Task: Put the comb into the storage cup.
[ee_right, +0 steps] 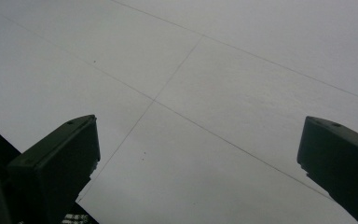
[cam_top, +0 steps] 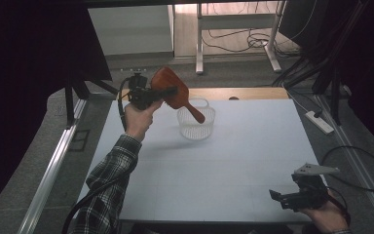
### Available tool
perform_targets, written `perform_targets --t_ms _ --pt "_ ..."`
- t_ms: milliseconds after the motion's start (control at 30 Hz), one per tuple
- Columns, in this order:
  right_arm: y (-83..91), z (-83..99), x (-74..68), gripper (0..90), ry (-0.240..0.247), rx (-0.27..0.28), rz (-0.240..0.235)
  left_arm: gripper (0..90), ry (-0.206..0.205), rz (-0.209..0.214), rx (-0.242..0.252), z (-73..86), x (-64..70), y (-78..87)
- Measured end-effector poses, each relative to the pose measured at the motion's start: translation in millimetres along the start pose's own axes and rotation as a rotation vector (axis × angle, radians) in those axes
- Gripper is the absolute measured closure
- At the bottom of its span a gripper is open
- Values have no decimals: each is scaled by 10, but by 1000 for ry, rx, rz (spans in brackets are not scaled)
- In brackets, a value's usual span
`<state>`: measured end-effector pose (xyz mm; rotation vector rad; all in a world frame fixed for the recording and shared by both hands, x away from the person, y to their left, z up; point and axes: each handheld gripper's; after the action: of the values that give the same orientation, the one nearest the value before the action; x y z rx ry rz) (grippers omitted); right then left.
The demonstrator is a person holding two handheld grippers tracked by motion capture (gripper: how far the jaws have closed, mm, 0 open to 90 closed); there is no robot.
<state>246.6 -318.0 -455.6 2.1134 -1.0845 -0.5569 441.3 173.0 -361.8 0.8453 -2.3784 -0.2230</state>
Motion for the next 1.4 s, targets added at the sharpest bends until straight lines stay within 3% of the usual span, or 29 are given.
perform_targets --t_ms 800,1400 --pt "40 29 38 0 -14 13 11 530 -6 -56 -23 58 -69 -406" --pt "32 29 46 0 -21 6 6 530 -9 -83 -61 230 -102 -683"
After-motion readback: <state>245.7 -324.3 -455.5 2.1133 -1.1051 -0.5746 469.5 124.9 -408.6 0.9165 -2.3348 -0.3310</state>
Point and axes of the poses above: each handheld gripper's, and its own axes: y roughly backward along the jaws, z roughly out of its underside, x roughly to its right, and after that the axes turned 1 degree about z, right-handed
